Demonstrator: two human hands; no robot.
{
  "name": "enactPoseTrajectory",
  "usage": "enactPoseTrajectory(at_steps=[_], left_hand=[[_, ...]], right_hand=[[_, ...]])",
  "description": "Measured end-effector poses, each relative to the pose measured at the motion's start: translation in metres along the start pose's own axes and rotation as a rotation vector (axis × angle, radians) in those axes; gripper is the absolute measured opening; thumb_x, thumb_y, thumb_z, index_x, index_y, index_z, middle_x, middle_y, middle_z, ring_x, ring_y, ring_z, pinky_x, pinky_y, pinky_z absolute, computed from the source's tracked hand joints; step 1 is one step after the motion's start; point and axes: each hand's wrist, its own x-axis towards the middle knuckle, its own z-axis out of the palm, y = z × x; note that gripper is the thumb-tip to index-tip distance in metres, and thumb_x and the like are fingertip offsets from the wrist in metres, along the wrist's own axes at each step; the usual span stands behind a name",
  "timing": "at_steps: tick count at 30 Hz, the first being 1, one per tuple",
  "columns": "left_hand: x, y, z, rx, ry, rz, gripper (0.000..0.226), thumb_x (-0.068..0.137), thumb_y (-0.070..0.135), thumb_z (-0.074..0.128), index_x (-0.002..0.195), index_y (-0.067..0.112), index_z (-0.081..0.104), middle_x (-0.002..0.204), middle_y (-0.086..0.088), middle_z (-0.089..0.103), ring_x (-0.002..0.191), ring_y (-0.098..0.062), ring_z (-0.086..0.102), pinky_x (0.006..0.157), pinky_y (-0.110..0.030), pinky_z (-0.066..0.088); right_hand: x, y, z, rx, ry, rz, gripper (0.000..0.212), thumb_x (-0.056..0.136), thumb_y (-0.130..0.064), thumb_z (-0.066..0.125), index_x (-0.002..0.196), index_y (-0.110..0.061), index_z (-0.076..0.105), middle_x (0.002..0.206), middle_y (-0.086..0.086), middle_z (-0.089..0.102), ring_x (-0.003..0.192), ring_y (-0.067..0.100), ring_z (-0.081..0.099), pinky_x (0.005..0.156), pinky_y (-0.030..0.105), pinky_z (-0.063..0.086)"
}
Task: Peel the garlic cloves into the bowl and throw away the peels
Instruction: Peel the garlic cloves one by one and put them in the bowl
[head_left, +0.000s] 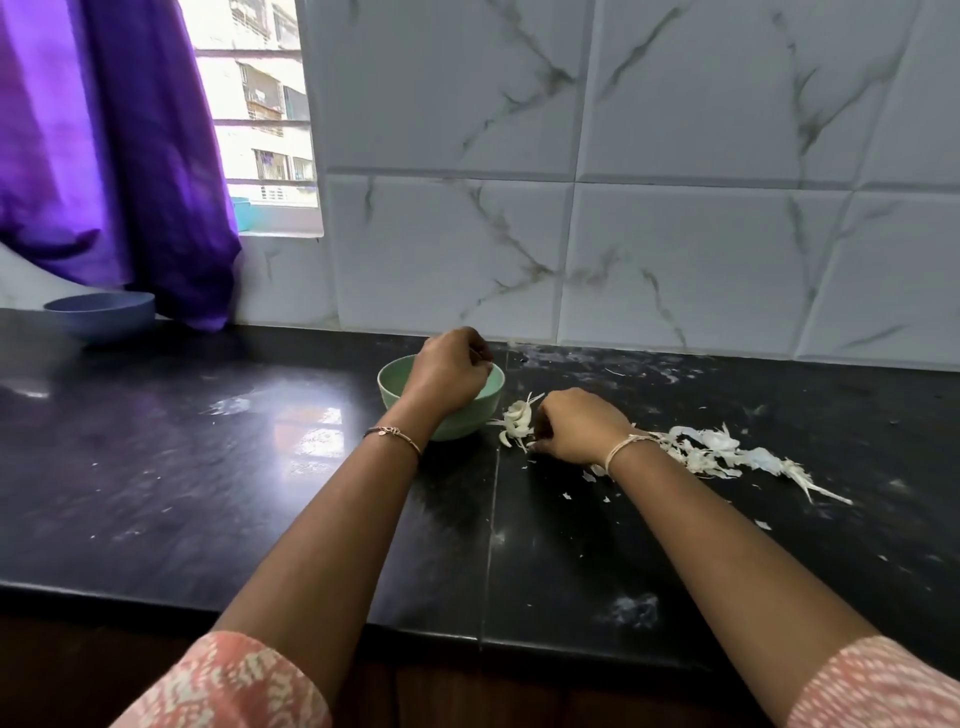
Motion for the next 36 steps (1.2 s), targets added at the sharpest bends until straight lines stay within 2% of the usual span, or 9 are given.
enactPoseTrajectory(at_steps=[5,11,16,18,21,24,28,32,36], left_hand=[[-0.003,0.003,0.01,-0.078,0.026,0.079,0.011,0.086,0.016,0.065,0.086,0.026,0.061,0.082,0.008,0.064,0.097,-0.02,0.061,0.082,-0.025,0.043],[-0.013,0.017,0.023,-0.124,0.108,0.168,0.011,0.087,0.014,0.063,0.097,0.017,0.068,0.091,0.003,0.069,0.086,-0.018,0.063,0.081,-0.029,0.049],[-0.023,0.039,0.037,-0.218,0.102,0.188,0.01,0.09,0.018,0.064,0.099,0.015,0.067,0.087,0.004,0.067,0.08,-0.014,0.062,0.076,-0.025,0.05],[-0.025,0.044,0.048,-0.271,-0.028,0.154,0.007,0.092,0.022,0.063,0.092,0.015,0.065,0.082,0.002,0.066,0.076,-0.02,0.064,0.071,-0.025,0.048],[-0.031,0.046,0.063,-0.213,-0.471,0.142,0.013,0.092,0.029,0.065,0.083,0.02,0.064,0.079,-0.004,0.067,0.063,-0.015,0.06,0.057,-0.02,0.047],[-0.039,0.049,0.074,-0.092,-0.686,0.198,0.016,0.079,0.035,0.079,0.09,0.025,0.074,0.086,-0.001,0.067,0.077,-0.01,0.06,0.073,-0.023,0.051],[-0.037,0.048,0.085,0.073,-0.5,0.24,0.014,0.081,0.03,0.077,0.095,0.027,0.075,0.075,0.015,0.053,0.078,-0.008,0.054,0.071,-0.022,0.04],[-0.034,0.034,0.094,0.016,-0.306,0.153,0.012,0.088,0.026,0.068,0.097,0.031,0.074,0.075,0.01,0.059,0.078,-0.013,0.058,0.071,-0.024,0.043],[-0.036,0.029,0.098,-0.126,-0.187,0.125,0.019,0.087,0.017,0.066,0.103,0.025,0.072,0.079,0.003,0.065,0.08,-0.016,0.061,0.077,-0.03,0.05]], right_hand=[[0.0,0.0,0.006,-0.006,0.008,-0.051,0.014,0.091,-0.013,0.055,0.104,-0.012,0.062,0.111,0.011,0.065,0.106,0.031,0.06,0.083,0.036,0.047],[-0.016,0.021,-0.02,0.477,0.141,-0.022,0.013,0.084,-0.019,0.076,0.093,-0.015,0.068,0.088,-0.003,0.07,0.085,0.014,0.065,0.075,0.024,0.05],[-0.041,0.053,-0.054,0.626,-0.073,-0.02,0.009,0.084,-0.009,0.074,0.092,-0.011,0.074,0.092,0.003,0.074,0.084,0.011,0.068,0.077,0.018,0.053],[-0.05,0.065,-0.06,0.602,-0.169,-0.009,0.015,0.083,-0.005,0.074,0.098,-0.004,0.074,0.089,0.006,0.074,0.077,0.008,0.068,0.072,0.017,0.054],[-0.063,0.081,-0.066,0.621,-0.224,0.03,0.017,0.081,-0.004,0.076,0.097,-0.001,0.074,0.08,0.008,0.073,0.067,0.006,0.065,0.062,0.016,0.051],[-0.074,0.093,-0.078,0.715,-0.219,0.075,0.016,0.08,-0.004,0.077,0.095,-0.001,0.073,0.075,0.005,0.074,0.068,0.009,0.067,0.062,0.018,0.052],[-0.08,0.096,-0.102,0.751,-0.111,0.084,0.014,0.08,-0.001,0.075,0.095,0.0,0.072,0.067,-0.001,0.073,0.062,0.004,0.067,0.057,0.014,0.05],[-0.078,0.087,-0.106,0.715,-0.057,0.069,0.012,0.079,-0.003,0.077,0.09,-0.004,0.073,0.077,0.004,0.074,0.068,0.008,0.068,0.067,0.022,0.058],[-0.076,0.06,-0.051,0.226,-0.262,0.024,0.008,0.078,-0.013,0.08,0.085,-0.015,0.077,0.085,0.001,0.076,0.07,0.008,0.065,0.077,0.031,0.057]])
